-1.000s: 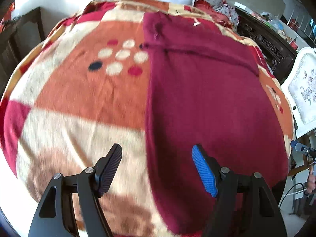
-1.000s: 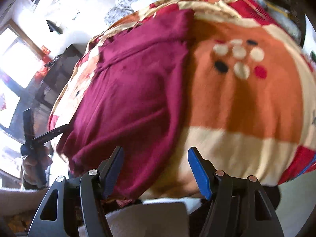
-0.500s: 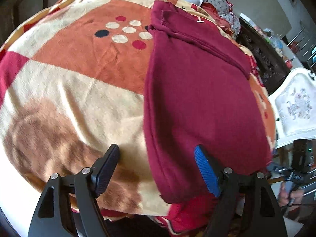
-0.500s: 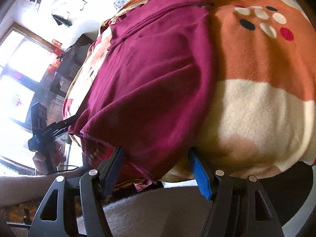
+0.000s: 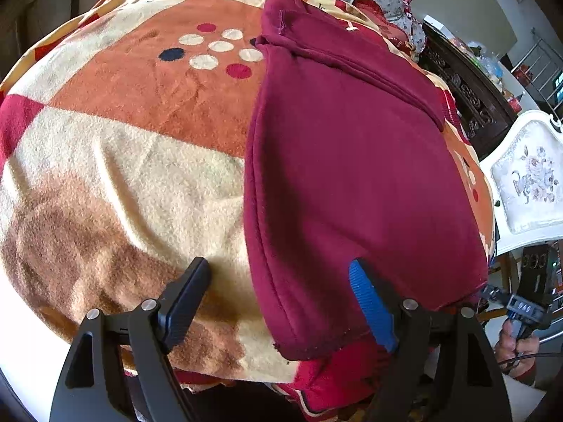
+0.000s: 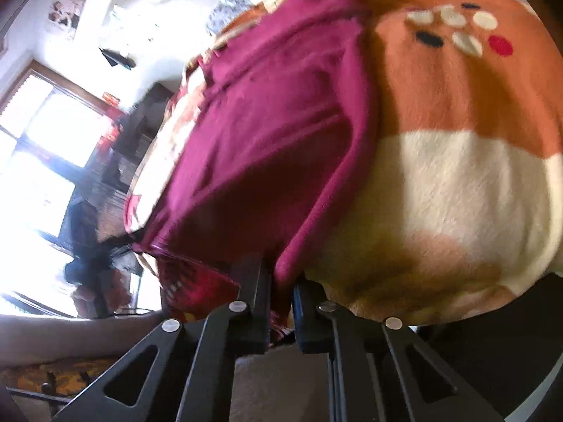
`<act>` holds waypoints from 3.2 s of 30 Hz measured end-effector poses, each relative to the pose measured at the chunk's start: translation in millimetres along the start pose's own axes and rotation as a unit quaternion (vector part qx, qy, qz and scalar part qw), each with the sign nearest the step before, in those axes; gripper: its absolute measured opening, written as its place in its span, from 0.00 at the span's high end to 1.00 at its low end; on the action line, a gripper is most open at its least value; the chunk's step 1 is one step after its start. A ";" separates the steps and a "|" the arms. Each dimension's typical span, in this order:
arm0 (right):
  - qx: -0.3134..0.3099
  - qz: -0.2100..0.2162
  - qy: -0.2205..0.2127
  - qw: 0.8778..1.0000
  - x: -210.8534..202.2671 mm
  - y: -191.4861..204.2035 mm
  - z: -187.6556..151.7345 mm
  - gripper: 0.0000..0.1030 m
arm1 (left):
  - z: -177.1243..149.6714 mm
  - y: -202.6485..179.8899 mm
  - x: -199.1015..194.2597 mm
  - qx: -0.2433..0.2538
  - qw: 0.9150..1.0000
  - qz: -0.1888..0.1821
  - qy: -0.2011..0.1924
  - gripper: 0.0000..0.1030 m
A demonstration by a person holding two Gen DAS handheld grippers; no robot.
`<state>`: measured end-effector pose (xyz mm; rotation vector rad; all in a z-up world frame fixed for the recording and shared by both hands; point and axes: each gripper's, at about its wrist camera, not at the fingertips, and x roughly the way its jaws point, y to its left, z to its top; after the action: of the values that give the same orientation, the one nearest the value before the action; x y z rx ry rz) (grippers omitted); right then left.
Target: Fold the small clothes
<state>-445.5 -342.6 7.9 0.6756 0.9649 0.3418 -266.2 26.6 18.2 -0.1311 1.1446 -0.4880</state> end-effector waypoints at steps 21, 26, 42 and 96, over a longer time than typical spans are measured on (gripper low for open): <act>-0.030 -0.012 -0.016 0.999 -16.4 -2.0 6.8 0.90 | -6.6 -9.3 3.4 0.031 0.999 0.015 0.006 0.39; -0.037 0.021 -0.052 0.998 -30.0 9.1 23.2 0.90 | -3.7 -15.8 -2.4 0.057 0.998 0.001 0.019 0.85; -0.070 0.051 -0.153 0.984 -42.4 38.4 108.1 0.90 | 69.1 -34.7 -32.3 0.086 0.994 0.029 -0.068 0.91; -0.042 -0.140 -0.171 0.974 84.9 -8.5 385.5 0.22 | 360.0 -33.2 76.5 0.014 0.988 0.020 -0.153 0.24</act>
<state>-75.3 -446.2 98.0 0.4910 0.6983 0.0131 71.0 -88.6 116.0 -0.1517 0.8377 -0.4308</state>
